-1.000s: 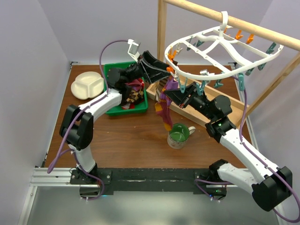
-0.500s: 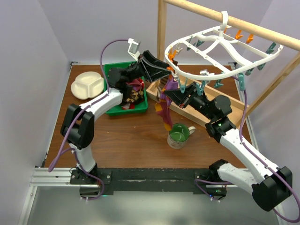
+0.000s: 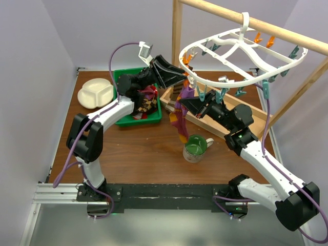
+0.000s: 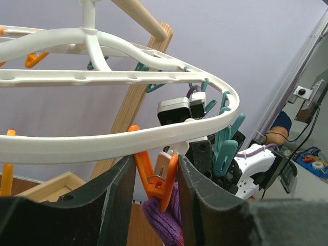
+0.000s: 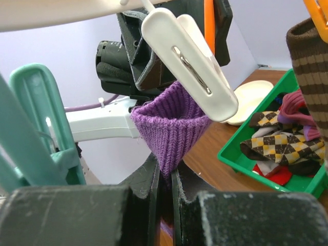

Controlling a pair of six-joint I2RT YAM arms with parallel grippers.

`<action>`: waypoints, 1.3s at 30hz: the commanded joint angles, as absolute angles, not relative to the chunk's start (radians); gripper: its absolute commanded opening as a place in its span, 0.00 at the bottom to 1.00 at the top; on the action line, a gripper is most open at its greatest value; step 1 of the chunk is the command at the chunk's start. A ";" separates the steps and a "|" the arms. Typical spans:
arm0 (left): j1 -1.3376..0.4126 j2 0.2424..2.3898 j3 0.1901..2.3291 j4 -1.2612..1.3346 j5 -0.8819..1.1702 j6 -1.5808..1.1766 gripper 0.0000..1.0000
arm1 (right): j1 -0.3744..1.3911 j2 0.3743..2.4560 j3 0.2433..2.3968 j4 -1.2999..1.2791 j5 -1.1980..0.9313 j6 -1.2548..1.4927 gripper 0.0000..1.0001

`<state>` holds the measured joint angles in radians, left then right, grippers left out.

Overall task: Remove the socks clipped to the hanger
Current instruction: Remove the sock from the hanger.

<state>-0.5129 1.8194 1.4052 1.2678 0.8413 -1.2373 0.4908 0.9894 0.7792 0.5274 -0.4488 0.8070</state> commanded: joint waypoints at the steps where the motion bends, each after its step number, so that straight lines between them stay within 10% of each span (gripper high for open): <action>1: -0.517 1.821 1.447 1.322 0.827 -1.252 0.38 | 0.495 0.983 0.778 0.548 -0.468 0.796 0.05; 12: -0.520 1.806 1.436 1.302 0.816 -1.243 0.00 | 0.495 0.962 0.764 0.512 -0.436 0.775 0.04; 39: -0.520 1.761 1.414 1.180 0.801 -1.146 0.00 | 0.497 0.971 0.732 0.399 -0.380 0.715 0.01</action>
<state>-0.5133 1.8191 1.4055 1.1790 0.8139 -1.1816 0.4919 0.9695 0.7288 0.3801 -0.4004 0.7383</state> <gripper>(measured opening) 0.080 0.091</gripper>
